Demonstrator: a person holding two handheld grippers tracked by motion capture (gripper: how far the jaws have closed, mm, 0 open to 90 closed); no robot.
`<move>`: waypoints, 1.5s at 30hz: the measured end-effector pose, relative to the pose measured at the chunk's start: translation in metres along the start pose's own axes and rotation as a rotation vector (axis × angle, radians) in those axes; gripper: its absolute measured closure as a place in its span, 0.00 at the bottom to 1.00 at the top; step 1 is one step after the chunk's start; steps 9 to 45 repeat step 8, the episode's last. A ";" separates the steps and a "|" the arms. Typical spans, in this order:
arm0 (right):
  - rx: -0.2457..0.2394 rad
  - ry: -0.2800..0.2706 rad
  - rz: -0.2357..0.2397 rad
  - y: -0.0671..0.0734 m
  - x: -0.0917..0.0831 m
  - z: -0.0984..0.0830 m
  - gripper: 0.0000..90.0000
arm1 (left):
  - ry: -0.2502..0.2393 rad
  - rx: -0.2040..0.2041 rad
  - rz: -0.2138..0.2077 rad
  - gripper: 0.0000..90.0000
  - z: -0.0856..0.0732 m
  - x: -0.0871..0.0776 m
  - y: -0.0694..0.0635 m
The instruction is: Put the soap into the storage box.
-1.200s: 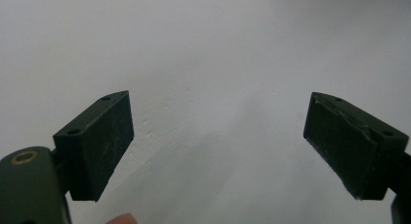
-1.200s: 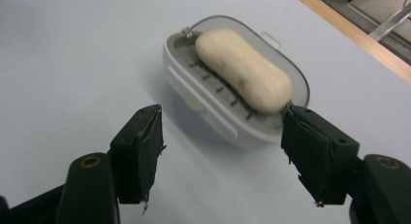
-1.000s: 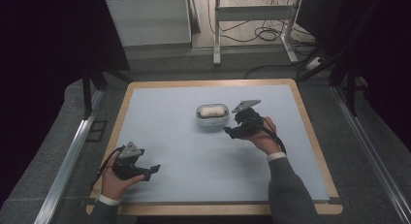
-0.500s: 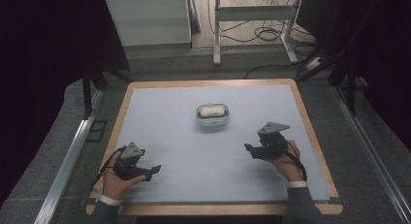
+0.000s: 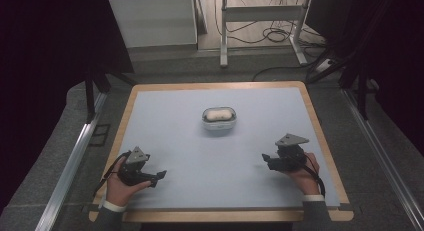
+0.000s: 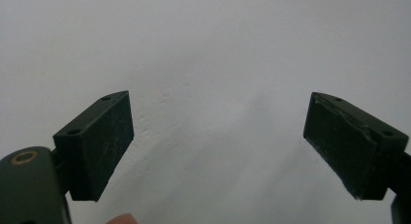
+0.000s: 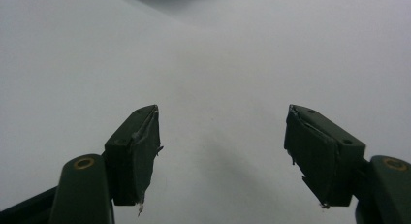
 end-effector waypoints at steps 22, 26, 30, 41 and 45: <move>-0.010 -0.013 -0.025 0.000 -0.001 0.002 0.31 | 0.000 0.001 -0.001 0.12 0.000 0.000 0.000; -0.010 -0.013 -0.025 0.000 -0.001 0.002 0.31 | 0.000 0.001 -0.001 0.12 0.000 0.000 0.000; -0.010 -0.013 -0.025 0.000 -0.001 0.002 0.31 | 0.000 0.001 -0.001 0.12 0.000 0.000 0.000; -0.010 -0.013 -0.025 0.000 -0.001 0.002 0.31 | 0.000 0.001 -0.001 0.12 0.000 0.000 0.000; -0.010 -0.013 -0.025 0.000 -0.001 0.002 0.31 | 0.000 0.001 -0.001 0.12 0.000 0.000 0.000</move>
Point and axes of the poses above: each handheld gripper's, and its own axes: x roughly forward along the jaws, z roughly out of its top, y roughly to its left, the point moved 10 cm from there along x, roughly forward along the jaws, and after that the axes turned 4 degrees about -y, right-handed, at the moved point
